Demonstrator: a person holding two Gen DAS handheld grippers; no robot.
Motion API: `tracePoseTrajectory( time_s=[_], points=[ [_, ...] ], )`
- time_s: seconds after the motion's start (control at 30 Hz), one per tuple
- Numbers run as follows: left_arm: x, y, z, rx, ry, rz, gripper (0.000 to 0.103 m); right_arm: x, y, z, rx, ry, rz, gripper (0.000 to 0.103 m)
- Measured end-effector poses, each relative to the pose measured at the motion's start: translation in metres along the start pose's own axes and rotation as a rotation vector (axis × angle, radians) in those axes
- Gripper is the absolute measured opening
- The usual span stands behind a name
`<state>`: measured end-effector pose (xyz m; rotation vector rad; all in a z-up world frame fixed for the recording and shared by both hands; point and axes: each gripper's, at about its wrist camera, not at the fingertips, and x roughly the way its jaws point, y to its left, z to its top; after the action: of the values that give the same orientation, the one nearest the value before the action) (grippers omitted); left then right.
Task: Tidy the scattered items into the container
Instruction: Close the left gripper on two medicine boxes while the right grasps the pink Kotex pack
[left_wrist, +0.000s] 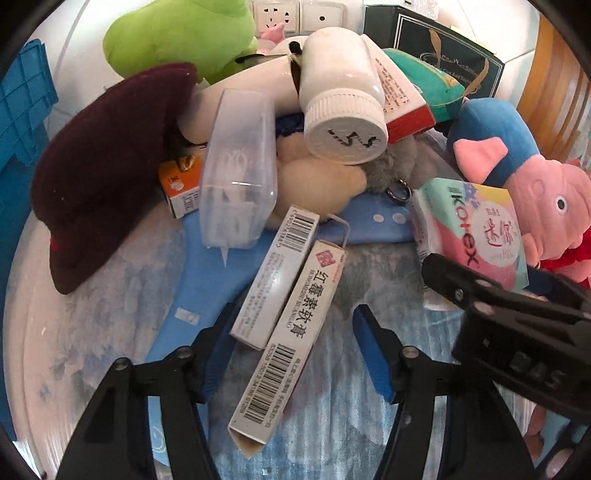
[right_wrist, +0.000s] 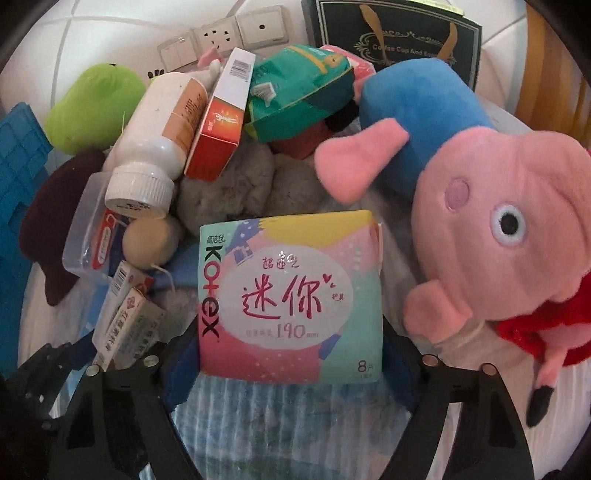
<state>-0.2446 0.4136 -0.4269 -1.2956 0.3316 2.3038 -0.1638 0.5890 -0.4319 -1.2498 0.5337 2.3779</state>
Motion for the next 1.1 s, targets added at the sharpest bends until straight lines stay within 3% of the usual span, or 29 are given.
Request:
tracePoseTrajectory(
  time_s=[0.07, 0.23, 0.63, 0.8, 1.1],
  points=[
    [-0.002, 0.003, -0.001, -0.013, 0.003, -0.001, 0.040, -0.003, 0.002, -0.003, -0.005, -0.001, -0.006, 0.081],
    [-0.015, 0.005, -0.007, -0.010, -0.007, -0.005, 0.037, -0.018, 0.002, -0.015, 0.011, -0.009, -0.002, 0.081],
    [-0.050, 0.003, -0.033, 0.003, -0.001, -0.031, 0.036, -0.057, 0.005, -0.053, 0.029, -0.011, -0.026, 0.080],
    [-0.049, 0.002, -0.062, -0.015, 0.077, -0.060, 0.036, -0.050, 0.000, -0.058, 0.049, 0.027, -0.044, 0.080],
    [-0.058, -0.006, -0.076, 0.003, 0.065, -0.021, 0.039, -0.047, -0.004, -0.069, 0.040, 0.039, -0.032, 0.082]
  ],
)
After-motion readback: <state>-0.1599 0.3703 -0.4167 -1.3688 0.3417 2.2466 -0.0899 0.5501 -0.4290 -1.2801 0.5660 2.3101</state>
